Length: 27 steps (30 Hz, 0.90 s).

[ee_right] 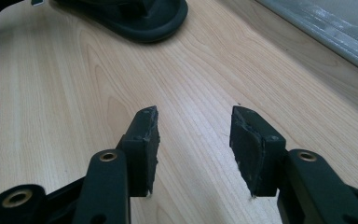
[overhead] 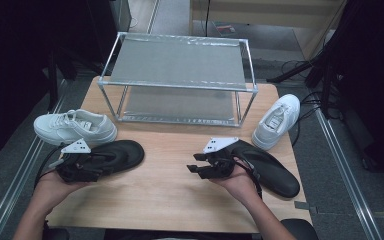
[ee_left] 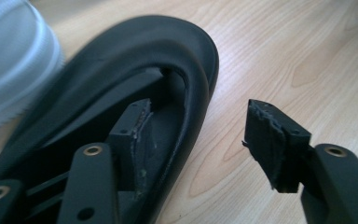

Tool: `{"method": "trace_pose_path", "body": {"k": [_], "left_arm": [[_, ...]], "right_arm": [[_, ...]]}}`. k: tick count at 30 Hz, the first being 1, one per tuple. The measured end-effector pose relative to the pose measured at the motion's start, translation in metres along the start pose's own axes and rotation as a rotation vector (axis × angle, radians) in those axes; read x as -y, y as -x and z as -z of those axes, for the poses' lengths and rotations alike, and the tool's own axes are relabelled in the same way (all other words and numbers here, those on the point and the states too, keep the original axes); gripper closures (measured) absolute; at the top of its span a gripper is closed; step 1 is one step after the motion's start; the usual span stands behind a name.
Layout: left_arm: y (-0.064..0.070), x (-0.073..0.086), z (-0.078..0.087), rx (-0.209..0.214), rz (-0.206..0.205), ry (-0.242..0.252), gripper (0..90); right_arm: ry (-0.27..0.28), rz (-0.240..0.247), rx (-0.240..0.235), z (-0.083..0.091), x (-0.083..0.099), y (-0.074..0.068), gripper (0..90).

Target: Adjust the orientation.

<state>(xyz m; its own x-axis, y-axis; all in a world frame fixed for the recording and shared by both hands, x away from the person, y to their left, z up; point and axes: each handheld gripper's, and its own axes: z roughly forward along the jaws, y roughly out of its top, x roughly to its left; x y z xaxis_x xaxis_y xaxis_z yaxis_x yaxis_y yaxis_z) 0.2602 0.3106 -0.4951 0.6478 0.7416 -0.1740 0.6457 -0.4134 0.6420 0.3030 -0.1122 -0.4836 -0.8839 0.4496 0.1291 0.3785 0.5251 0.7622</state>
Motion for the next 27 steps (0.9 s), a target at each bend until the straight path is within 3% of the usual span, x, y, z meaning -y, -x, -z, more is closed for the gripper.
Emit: {"method": "trace_pose_path", "body": {"k": [4,12,15,17,19,24,27], "left_arm": [[-0.003,0.003,-0.007,0.013,-0.009,-0.025,48.0],[-0.009,0.004,-0.016,-0.006,-0.024,-0.055,56.7],[-0.008,0.004,-0.016,-0.010,-0.065,-0.051,62.9],[-0.002,0.003,-0.015,-0.032,-0.132,-0.038,68.8],[0.000,0.002,-0.015,-0.023,-0.164,-0.040,71.3],[0.002,-0.001,-0.013,0.007,-0.155,-0.040,78.1],[0.002,-0.004,-0.009,0.017,-0.095,-0.042,80.5]], "right_arm": [[-0.006,0.003,0.005,0.000,0.000,0.000,53.5],[-0.012,0.011,0.007,-0.002,0.000,-0.001,53.2],[-0.015,0.013,0.009,-0.003,0.000,-0.001,53.0],[-0.021,0.011,0.008,-0.003,0.000,-0.001,53.0],[-0.024,0.011,0.010,-0.004,0.000,-0.002,53.0],[-0.026,0.016,0.007,-0.004,0.000,-0.002,52.9],[-0.023,0.012,-0.002,-0.005,0.000,-0.001,52.9]]}}
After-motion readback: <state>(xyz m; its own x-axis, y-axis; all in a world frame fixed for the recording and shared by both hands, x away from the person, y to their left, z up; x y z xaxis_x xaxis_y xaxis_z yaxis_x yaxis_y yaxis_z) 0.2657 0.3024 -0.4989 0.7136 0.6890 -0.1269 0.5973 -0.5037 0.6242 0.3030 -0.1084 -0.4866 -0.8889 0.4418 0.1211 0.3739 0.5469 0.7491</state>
